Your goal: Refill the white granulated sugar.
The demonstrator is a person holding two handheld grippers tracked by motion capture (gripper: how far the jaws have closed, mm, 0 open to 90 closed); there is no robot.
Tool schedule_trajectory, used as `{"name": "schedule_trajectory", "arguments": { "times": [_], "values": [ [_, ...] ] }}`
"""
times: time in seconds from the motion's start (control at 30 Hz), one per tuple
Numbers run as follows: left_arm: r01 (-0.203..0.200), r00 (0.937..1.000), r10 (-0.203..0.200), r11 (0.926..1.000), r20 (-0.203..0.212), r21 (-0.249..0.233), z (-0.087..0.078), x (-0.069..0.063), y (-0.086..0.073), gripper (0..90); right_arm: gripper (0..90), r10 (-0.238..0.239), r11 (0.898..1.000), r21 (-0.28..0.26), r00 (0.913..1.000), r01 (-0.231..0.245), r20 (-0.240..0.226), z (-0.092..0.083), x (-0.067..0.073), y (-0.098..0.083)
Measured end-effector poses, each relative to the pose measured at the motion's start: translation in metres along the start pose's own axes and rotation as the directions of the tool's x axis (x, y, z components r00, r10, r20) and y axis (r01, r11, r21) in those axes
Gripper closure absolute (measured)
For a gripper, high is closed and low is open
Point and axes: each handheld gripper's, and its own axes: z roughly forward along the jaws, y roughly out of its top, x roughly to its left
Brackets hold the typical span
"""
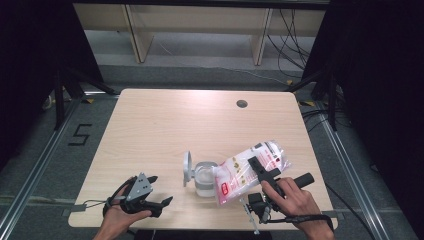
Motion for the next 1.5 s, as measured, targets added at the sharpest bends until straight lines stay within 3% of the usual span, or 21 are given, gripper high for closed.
{"name": "schedule_trajectory", "arguments": {
  "times": [0.13,0.2,0.6,0.63,0.67,0.7,0.73,0.8,0.83,0.9,0.93,0.97,1.0,1.03,1.1,1.13,1.2,1.27,1.3,1.43,1.5],
  "values": [
    [-0.001,1.0,0.001,1.0,0.0,0.0,-0.0002,0.0004,0.0001,15.7,64.2,0.004,1.0,-0.002,1.0,-0.004,0.0,0.0001,0.0001,0.0],
    [0.009,1.0,-0.009,0.9999,0.0,-0.013,0.0004,-0.0007,-0.0001,15.7,64.4,0.04,0.999,0.009,0.9991,-0.04,-0.013,-0.0009,0.0039,0.0006],
    [0.005,1.0,-0.005,1.0,0.0,-0.004,0.0003,-0.0003,-0.0002,15.7,65.0,0.04,0.999,-0.009,0.9992,-0.04,-0.008,-0.002,0.0041,0.0009],
    [-0.004,1.0,0.004,1.0,-0.001,0.003,0.0,0.0005,-0.0003,15.7,65.1,0.063,0.998,-0.007,0.998,-0.063,-0.012,-0.0016,0.006,0.0012],
    [-0.018,0.9998,0.018,0.9998,-0.009,0.005,0.0001,0.0014,-0.0002,15.7,65.2,0.048,0.999,-0.013,0.9988,-0.048,-0.01,-0.0011,0.0052,0.0013],
    [0.011,0.9999,-0.011,0.9999,-0.006,-0.003,0.0012,-0.0003,-0.0008,15.7,65.2,0.045,0.999,-0.016,0.9988,-0.045,-0.017,-0.0007,0.005,0.0013],
    [0.012,0.9999,-0.012,0.9999,-0.006,-0.004,0.0012,-0.0003,-0.0007,15.7,65.6,0.067,0.998,-0.007,0.9974,-0.067,-0.027,-0.0007,0.0071,0.0015],
    [-0.014,0.9999,0.014,0.9999,-0.002,0.002,-0.0001,0.0013,-0.0002,15.7,65.8,0.063,0.998,-0.01,0.9974,-0.063,-0.034,-0.0001,0.0074,0.0018],
    [-0.048,0.9988,0.048,0.9986,-0.001,0.019,-0.0016,0.0034,0.0004,15.7,65.9,0.064,0.998,-0.012,0.9974,-0.064,-0.033,-0.0001,0.0075,0.0018],
    [-0.027,0.9996,0.027,0.9996,-0.012,0.007,-0.0004,0.0022,-0.0003,15.7,65.9,0.065,0.998,-0.01,0.9973,-0.066,-0.032,-0.0004,0.0077,0.0019],
    [0.007,0.9999,-0.007,1.0,-0.007,0.001,0.0006,0.0005,-0.001,15.7,66.0,0.054,0.998,-0.013,0.9982,-0.054,-0.029,-0.0006,0.0067,0.0019],
    [0.0,1.0,0.001,1.0,-0.007,0.003,0.0007,0.0011,-0.001,15.7,66.1,0.067,0.998,-0.012,0.9972,-0.068,-0.032,-0.0004,0.0077,0.0016],
    [-0.04,0.9991,0.04,0.999,-0.009,0.018,0.0001,0.0041,-0.0004,15.7,66.1,0.057,0.998,-0.015,0.998,-0.057,-0.027,-0.0004,0.0067,0.0016],
    [-0.03,0.9995,0.031,0.9995,-0.006,0.013,0.0006,0.0032,-0.0005,15.7,66.2,0.075,0.997,-0.018,0.9969,-0.076,-0.024,0.0003,0.0087,0.0013],
    [-0.026,0.9996,0.026,0.9996,-0.003,0.006,0.0005,0.0023,-0.0003,15.7,66.4,0.053,0.998,-0.029,0.9984,-0.053,-0.022,0.0011,0.0077,0.001],
    [0.009,0.9999,-0.009,1.0,-0.008,0.002,0.0006,-0.0001,-0.0009,15.7,66.5,0.052,0.998,-0.029,0.9984,-0.053,-0.021,0.001,0.0077,0.001],
    [-0.035,0.9993,0.035,0.9994,-0.01,0.005,-0.0003,0.003,0.0,15.7,66.7,0.058,0.998,-0.029,0.9981,-0.058,-0.023,0.0008,0.0076,0.0012],
    [-0.005,0.9999,0.005,1.0,-0.015,0.008,-0.0002,0.0015,-0.0007,15.7,66.8,0.038,0.999,-0.027,0.999,-0.039,-0.023,-0.0001,0.005,0.0013],
    [0.001,0.9999,-0.001,1.0,-0.012,0.001,0.0002,0.0009,-0.0008,15.7,66.9,0.059,0.998,-0.015,0.9978,-0.059,-0.032,-0.0011,0.0059,0.0012],
    [-0.032,0.9994,0.032,0.9995,-0.011,0.006,-0.0003,0.0026,0.0,15.7,67.1,0.059,0.998,-0.022,0.9981,-0.059,-0.02,-0.0022,0.0054,0.0009],
    [0.001,0.9999,-0.001,1.0,-0.012,0.001,0.0003,0.0007,-0.0007,15.7,67.1,0.067,0.997,-0.025,0.9976,-0.067,-0.019,-0.0022,0.0064,0.0006]
  ]
}}
